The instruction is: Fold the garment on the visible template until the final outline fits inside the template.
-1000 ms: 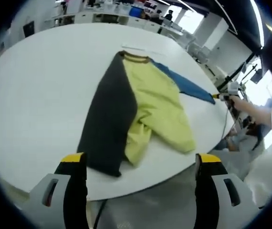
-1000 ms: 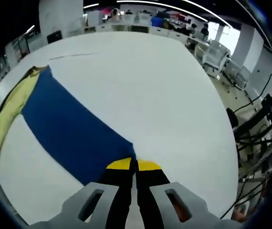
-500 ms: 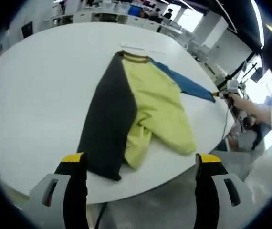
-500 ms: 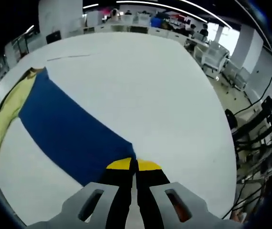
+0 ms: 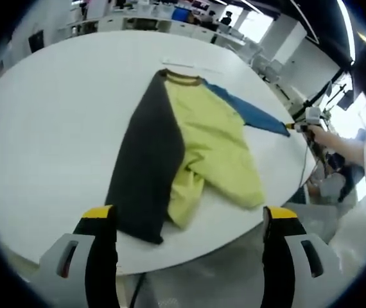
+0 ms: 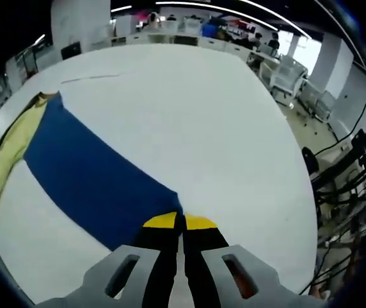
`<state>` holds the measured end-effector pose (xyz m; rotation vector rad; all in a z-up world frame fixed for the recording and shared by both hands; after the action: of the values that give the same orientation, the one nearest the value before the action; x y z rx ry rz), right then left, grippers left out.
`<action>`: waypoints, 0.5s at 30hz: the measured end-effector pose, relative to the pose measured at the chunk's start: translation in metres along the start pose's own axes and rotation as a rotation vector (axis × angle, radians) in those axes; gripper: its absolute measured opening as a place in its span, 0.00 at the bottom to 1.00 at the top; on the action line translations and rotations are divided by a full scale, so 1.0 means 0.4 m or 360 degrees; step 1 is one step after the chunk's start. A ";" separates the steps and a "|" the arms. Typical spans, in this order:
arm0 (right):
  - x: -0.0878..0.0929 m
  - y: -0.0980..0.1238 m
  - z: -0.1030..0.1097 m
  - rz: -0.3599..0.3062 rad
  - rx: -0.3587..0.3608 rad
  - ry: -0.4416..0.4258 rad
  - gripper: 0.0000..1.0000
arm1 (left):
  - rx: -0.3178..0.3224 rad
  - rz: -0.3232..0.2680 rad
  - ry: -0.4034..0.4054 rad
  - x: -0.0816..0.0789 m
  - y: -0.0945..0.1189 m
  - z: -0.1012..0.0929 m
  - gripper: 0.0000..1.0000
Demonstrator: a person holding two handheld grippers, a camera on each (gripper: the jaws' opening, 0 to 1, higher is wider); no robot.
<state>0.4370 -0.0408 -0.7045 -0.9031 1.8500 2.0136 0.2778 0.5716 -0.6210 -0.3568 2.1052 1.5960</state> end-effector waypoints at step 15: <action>-0.007 -0.020 -0.036 -0.0004 0.0010 -0.0003 0.03 | -0.0005 -0.0002 0.0001 0.000 0.001 -0.003 0.91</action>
<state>0.4475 -0.0527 -0.7093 -0.9011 1.8522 2.0057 0.2772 0.5705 -0.6205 -0.3599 2.1029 1.5988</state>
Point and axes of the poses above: the point that each gripper's makers call its tool centre point, and the gripper's own axes: y roughly backward along the fingers, z roughly to its left, x roughly out of its underside, the point moved 6 cm from there along y, roughly backward along the fingers, and after that the axes turned 8 degrees about -x, right-handed, at the moved point
